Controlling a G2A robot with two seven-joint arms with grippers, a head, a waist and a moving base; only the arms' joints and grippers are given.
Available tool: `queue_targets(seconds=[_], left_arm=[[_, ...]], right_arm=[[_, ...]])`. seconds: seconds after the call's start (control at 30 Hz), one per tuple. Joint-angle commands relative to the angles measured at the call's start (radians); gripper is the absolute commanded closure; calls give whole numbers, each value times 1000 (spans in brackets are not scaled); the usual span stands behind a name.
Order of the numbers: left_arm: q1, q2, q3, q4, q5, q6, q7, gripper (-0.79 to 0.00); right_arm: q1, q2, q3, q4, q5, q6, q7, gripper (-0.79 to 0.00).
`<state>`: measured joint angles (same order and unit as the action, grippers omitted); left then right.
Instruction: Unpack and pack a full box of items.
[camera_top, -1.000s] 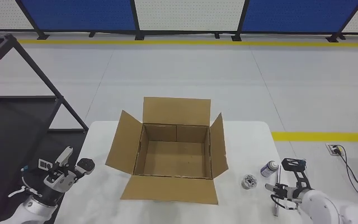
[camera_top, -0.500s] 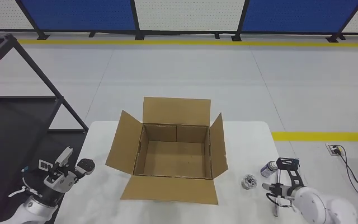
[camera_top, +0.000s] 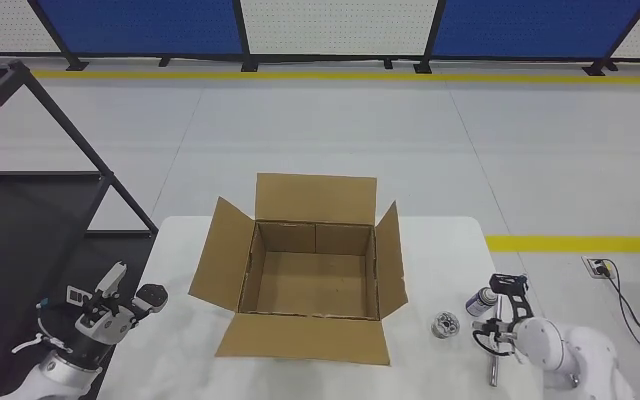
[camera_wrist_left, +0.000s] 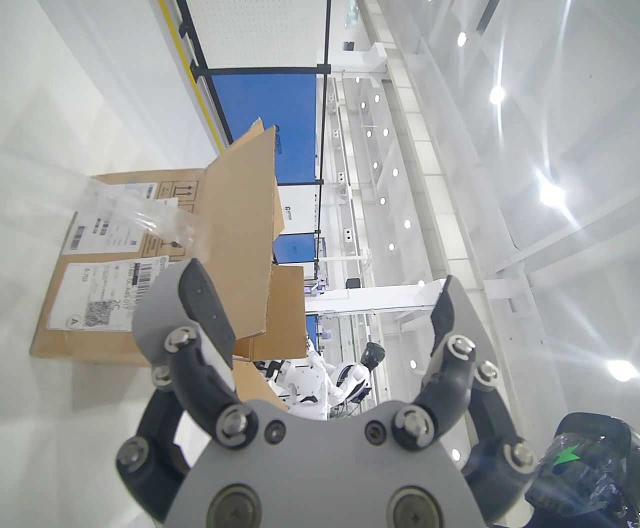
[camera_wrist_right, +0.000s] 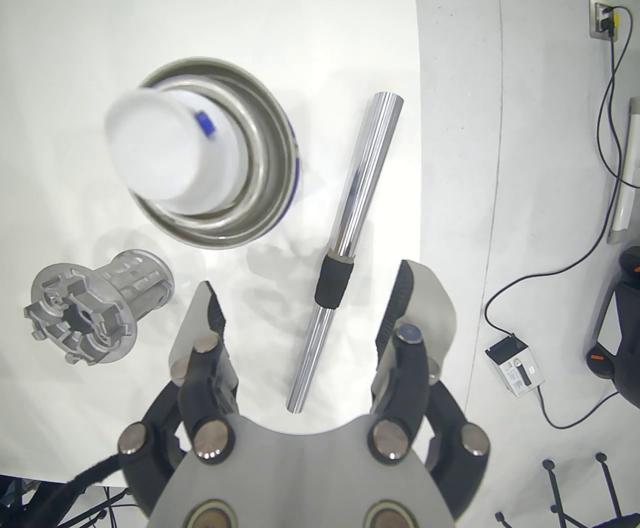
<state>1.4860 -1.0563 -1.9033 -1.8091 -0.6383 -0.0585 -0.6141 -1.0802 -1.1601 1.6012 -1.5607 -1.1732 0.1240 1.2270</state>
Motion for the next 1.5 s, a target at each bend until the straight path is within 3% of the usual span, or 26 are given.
queue_targets(seconds=[0.0,0.27,0.7,0.93,1.07,1.13,1.47], left_arm=[[0,0,0,0,0,0,0,-785],[0,0,0,0,0,0,0,-785],[0,0,0,0,0,0,0,-785],[0,0,0,0,0,0,0,-785],[0,0,0,0,0,0,0,-785],[0,0,0,0,0,0,0,-785],[0,0,0,0,0,0,0,-785]], right_arm=[[2,1,3,12,-1,2,-2,-443],[26,4,3,70,3,11,-29,-363],[68,6,-31,147,-10,17,-36,-336],[69,8,-31,161,-4,17,-38,-206],[66,10,-28,161,-2,18,-38,-83],[62,12,-20,154,2,17,-39,0],[-65,32,141,-52,100,-14,-59,0]])
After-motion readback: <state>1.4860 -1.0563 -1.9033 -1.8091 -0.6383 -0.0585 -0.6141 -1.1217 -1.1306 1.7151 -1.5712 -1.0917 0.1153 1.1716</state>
